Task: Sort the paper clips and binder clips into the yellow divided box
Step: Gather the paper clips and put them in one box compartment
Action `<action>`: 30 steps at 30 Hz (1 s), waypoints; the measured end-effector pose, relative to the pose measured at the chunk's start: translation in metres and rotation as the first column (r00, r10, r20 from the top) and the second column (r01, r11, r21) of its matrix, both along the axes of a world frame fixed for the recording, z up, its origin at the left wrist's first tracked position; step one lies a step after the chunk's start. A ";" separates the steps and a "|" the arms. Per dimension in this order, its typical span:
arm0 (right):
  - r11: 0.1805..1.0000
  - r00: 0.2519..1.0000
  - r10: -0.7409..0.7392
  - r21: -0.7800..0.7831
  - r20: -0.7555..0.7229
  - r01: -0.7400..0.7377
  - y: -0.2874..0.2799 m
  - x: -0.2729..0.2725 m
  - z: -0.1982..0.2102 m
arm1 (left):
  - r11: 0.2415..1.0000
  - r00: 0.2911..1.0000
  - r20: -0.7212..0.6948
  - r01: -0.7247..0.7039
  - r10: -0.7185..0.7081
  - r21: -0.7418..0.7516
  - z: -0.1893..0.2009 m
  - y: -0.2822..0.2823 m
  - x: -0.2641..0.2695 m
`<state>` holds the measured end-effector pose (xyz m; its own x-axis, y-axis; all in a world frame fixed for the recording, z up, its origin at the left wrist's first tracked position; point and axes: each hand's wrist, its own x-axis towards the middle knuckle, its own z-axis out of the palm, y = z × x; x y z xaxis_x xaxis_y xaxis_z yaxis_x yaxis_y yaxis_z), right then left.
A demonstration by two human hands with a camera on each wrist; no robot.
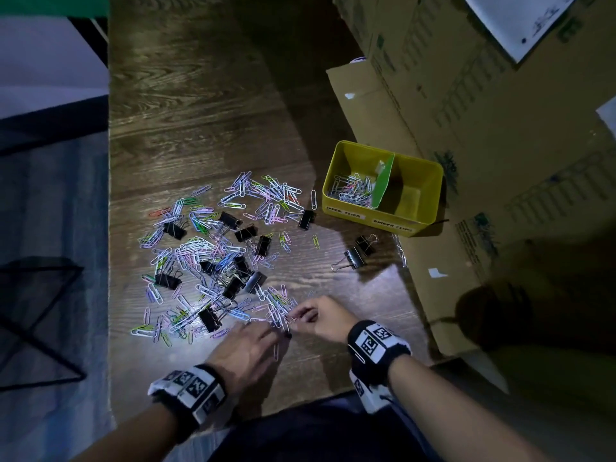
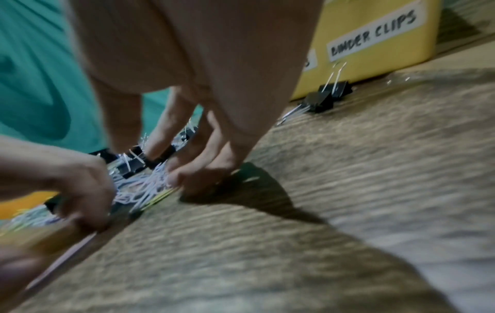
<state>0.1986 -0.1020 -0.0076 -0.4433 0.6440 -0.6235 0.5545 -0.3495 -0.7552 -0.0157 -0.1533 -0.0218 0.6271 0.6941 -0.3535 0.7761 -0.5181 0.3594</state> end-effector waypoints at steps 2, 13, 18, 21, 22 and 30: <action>0.981 0.993 -0.041 0.195 0.108 0.019 -0.002 0.007 -0.001 | 0.996 0.995 0.053 -0.090 0.090 0.007 -0.005 0.005 0.015; 0.838 0.777 0.016 0.415 0.629 -0.354 -0.026 -0.033 -0.009 | 0.987 0.972 -0.175 -0.159 0.155 -0.006 0.009 0.050 0.030; 0.910 0.878 -0.016 0.371 0.478 -0.185 -0.017 -0.038 -0.006 | 0.975 0.975 -0.084 -0.212 0.207 -0.063 0.010 0.057 0.036; 0.912 0.878 0.032 0.345 0.477 -0.221 -0.011 -0.033 -0.009 | 0.979 0.977 0.077 -0.197 0.201 -0.056 0.009 0.059 0.035; 0.915 0.886 0.040 0.339 0.463 -0.218 -0.009 -0.030 -0.011 | 0.980 0.972 0.126 -0.194 0.199 -0.052 0.010 0.059 0.034; 0.967 0.935 -0.066 0.253 0.349 -0.026 0.003 -0.013 -0.009 | 0.932 0.917 0.193 -0.318 0.349 -0.173 0.014 0.068 0.024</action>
<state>0.1859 -0.0988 -0.0166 -0.2110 0.8054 -0.5539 0.7948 -0.1885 -0.5768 0.0083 -0.0848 -0.0075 0.4392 0.8312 -0.3409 0.7905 -0.1772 0.5863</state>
